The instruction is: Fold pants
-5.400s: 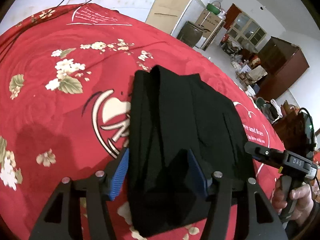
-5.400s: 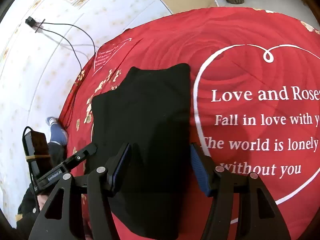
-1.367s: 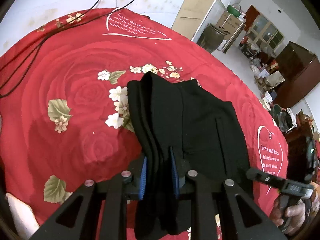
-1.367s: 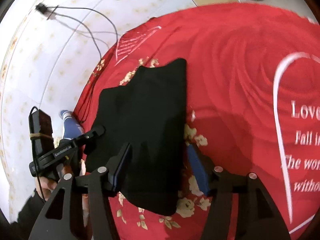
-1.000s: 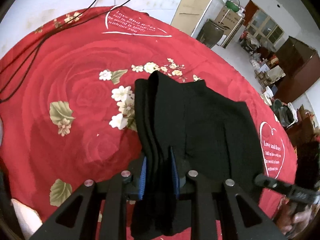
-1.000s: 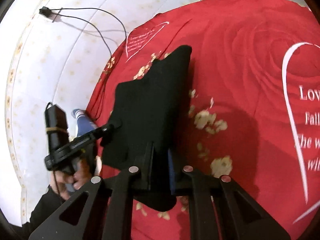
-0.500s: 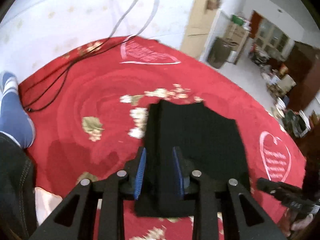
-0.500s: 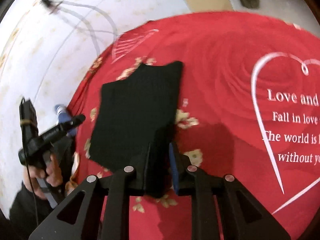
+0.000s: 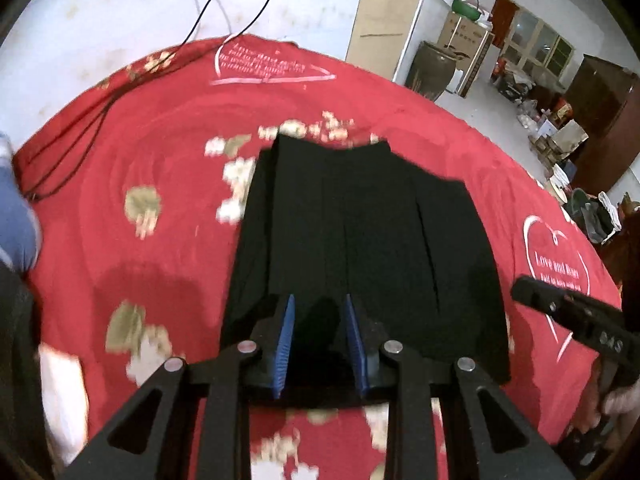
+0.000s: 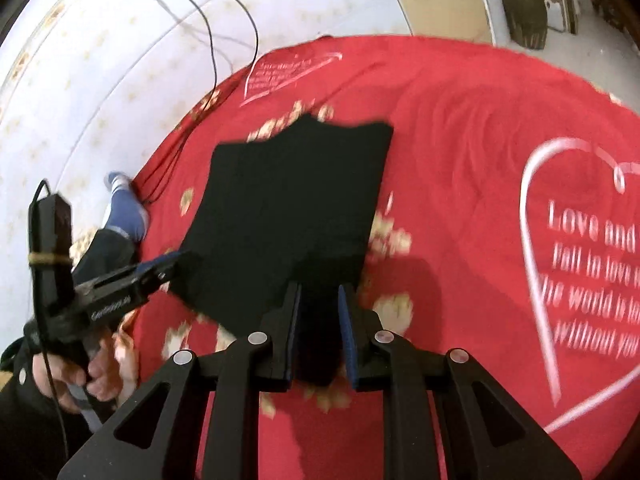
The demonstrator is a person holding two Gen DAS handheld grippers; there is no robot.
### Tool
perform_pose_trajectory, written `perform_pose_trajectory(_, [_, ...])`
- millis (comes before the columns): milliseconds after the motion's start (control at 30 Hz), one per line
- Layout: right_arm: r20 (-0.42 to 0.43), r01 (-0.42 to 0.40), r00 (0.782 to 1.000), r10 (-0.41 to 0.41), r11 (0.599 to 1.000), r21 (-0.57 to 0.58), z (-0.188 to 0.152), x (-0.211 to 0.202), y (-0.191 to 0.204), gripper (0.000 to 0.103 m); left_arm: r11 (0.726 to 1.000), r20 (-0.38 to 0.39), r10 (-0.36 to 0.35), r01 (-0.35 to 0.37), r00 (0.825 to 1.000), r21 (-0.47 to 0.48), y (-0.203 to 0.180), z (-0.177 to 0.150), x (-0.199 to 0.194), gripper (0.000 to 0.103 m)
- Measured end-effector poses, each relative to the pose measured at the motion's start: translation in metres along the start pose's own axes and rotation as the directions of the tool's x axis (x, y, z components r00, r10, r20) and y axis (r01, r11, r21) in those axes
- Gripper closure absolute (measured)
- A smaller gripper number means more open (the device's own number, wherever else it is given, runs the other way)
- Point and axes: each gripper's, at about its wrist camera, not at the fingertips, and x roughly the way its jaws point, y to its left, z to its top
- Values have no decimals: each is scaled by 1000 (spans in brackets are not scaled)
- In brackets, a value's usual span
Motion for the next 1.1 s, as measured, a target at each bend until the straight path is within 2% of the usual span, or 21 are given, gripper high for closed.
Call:
perform_pose_trajectory(133, [24, 16, 1000, -15, 999, -42, 42, 22, -2, 85, 998, 37, 3, -5, 999, 56, -7, 36, 17, 74])
perform_pose_trajectory(233, [20, 44, 999, -42, 997, -64, 65, 43, -7, 85, 995, 23, 25, -27, 999, 94, -9, 58, 41, 74])
perform_pose_trajectory(333, [-15, 75, 997, -75, 996, -44, 75, 65, -21, 85, 995, 4, 33, -34, 999, 95, -4, 63, 62, 72])
perform_pose_trajectory(433, [-5, 54, 999, -54, 998, -45, 76, 66, -26, 85, 996, 17, 24, -26, 1000, 86, -3, 62, 58, 71])
perform_pose_trajectory(533, [-10, 76, 997, -77, 995, -70, 68, 57, -18, 84, 994, 24, 53, -55, 998, 90, -5, 53, 45, 71])
perform_pose_trajectory(600, [-9, 60, 998, -61, 997, -52, 59, 45, -14, 84, 994, 29, 58, -61, 998, 92, -9, 44, 33, 71])
perform_pose_trajectory(700, [4, 39, 999, -39, 998, -53, 36, 23, -2, 84, 994, 46, 69, -73, 997, 81, -17, 24, 9, 71])
perform_pose_trajectory(733, [-1, 34, 999, -34, 997, -67, 24, 15, 6, 81, 995, 52, 61, -65, 997, 71, -19, 14, -1, 71])
perform_pose_trajectory(867, [-12, 38, 999, -40, 993, -109, -10, -3, 26, 81, 995, 58, 70, -73, 996, 61, -28, -15, -25, 71])
perform_pose_trajectory(1100, [-93, 79, 992, -89, 991, -112, -49, 6, 36, 81, 994, -23, 95, -93, 995, 58, -32, -50, -18, 71])
